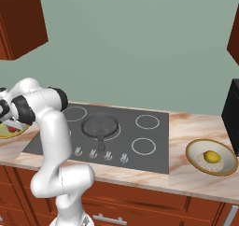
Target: Place the steak on the plate and place the lemon on the same plate.
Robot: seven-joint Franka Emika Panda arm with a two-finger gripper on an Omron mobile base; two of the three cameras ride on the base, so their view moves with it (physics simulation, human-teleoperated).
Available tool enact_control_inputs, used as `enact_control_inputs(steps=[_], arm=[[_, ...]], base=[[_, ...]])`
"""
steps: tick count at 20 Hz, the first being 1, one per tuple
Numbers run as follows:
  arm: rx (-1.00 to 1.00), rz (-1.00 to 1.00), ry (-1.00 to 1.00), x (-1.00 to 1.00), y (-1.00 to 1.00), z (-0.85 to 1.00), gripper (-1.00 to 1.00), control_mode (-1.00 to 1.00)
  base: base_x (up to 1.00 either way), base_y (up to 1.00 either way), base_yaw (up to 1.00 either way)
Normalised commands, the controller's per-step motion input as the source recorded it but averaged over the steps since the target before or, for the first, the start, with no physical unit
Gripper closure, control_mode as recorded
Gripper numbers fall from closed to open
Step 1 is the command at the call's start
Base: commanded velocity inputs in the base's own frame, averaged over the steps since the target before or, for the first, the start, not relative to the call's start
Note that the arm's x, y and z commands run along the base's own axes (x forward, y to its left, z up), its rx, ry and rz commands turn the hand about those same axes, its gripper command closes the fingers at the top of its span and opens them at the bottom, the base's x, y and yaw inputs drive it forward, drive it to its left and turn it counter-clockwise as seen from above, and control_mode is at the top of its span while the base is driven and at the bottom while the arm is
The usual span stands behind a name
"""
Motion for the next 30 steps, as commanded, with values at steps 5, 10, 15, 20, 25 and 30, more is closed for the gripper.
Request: enact_control_inputs(steps=[5, 10, 15, 20, 25, 30], arm=[[0.00, 0.00, 0.00, 0.20, 0.14, -0.02, 1.00, -1.00], [0.00, 0.00, 0.00, 0.17, 0.17, -0.02, 1.00, -1.00], [0.00, 0.00, 0.02, 0.07, 0.16, -0.05, 1.00, -1.00], [0.00, 0.00, 0.03, -0.02, 0.06, -0.11, -1.00, -1.00], [0.00, 0.00, 0.00, -0.11, -0.01, -0.01, -1.00, -1.00], [0.00, 0.00, -0.01, -0.13, 0.00, 0.01, -1.00, -1.00]], base=[[0.00, 0.00, 0.00], [0.00, 0.00, 0.00], [0.00, 0.00, 0.00], [0.00, 0.00, 0.00], [0.00, 0.00, 0.00], [0.00, 0.00, 0.00]])
